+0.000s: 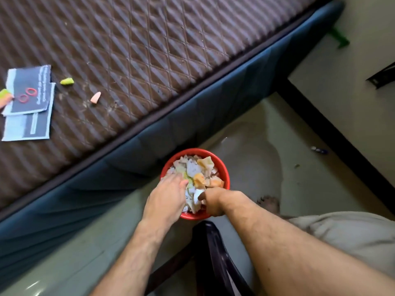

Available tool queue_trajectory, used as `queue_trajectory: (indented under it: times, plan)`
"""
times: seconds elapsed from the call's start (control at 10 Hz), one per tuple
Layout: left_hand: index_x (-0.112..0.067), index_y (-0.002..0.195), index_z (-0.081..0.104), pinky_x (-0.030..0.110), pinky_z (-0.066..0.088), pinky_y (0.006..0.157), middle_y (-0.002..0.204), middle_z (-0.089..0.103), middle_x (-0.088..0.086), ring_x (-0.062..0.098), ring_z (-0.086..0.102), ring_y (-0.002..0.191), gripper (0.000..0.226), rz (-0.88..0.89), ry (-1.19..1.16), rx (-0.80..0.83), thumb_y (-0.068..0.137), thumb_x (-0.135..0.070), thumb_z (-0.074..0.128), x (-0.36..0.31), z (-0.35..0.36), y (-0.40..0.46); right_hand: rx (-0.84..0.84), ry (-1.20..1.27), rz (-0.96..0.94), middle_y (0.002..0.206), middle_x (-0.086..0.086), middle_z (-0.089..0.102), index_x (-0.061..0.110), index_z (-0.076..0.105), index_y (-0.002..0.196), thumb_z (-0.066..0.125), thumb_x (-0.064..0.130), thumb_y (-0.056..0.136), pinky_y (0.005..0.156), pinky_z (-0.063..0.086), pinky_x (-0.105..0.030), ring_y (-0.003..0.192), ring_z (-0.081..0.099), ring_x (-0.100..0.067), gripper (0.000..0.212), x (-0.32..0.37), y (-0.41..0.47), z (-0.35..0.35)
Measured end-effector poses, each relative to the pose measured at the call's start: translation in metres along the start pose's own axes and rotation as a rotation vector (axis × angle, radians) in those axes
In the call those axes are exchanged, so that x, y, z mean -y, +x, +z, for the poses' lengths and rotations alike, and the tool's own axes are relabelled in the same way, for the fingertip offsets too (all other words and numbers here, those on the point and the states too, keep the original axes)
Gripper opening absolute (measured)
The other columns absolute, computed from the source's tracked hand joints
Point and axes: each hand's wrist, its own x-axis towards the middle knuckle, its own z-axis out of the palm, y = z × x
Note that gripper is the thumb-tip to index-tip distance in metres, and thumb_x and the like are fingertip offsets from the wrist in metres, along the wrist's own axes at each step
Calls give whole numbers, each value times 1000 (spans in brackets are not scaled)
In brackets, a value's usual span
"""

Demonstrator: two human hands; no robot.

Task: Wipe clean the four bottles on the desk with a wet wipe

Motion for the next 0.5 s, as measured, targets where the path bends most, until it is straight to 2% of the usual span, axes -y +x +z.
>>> queue_trajectory:
  times: [0.1,0.2,0.3,0.4,0.5]
  plan:
    - [-14,144,52,30,28,116,150,52,3,16,38,144,46,-30,17,37,109,-35,32,4,2,1,20,99,-11,138,-14,53,8,53,135,63,17,92,82,43,-26,91,51,-17,45,-4,4,-1]
    - [-13,142,54,33,31,118,147,55,4,18,41,143,47,5,13,27,108,-37,31,7,2,3,-28,57,34,139,-13,51,7,53,135,57,18,95,97,40,-32,123,51,-29,42,-9,-8,-14]
    - [-13,135,57,36,33,117,142,58,7,21,44,140,45,42,57,30,108,-37,31,3,-1,-1,-102,56,59,133,-11,57,11,57,131,55,19,94,98,45,-34,122,54,-30,37,-14,-16,-19]
    - [-12,142,51,38,26,122,151,50,8,23,34,148,46,68,48,9,108,-37,32,-7,-15,-12,-168,99,105,131,-4,57,17,54,134,52,24,94,102,44,-36,119,55,-26,41,-11,-43,-31]
    - [-10,146,48,36,22,121,153,48,9,25,32,149,48,116,72,-49,109,-36,32,-17,-33,-25,-366,128,60,131,-3,57,22,50,138,53,28,93,102,45,-38,120,55,-25,46,1,-73,-41]
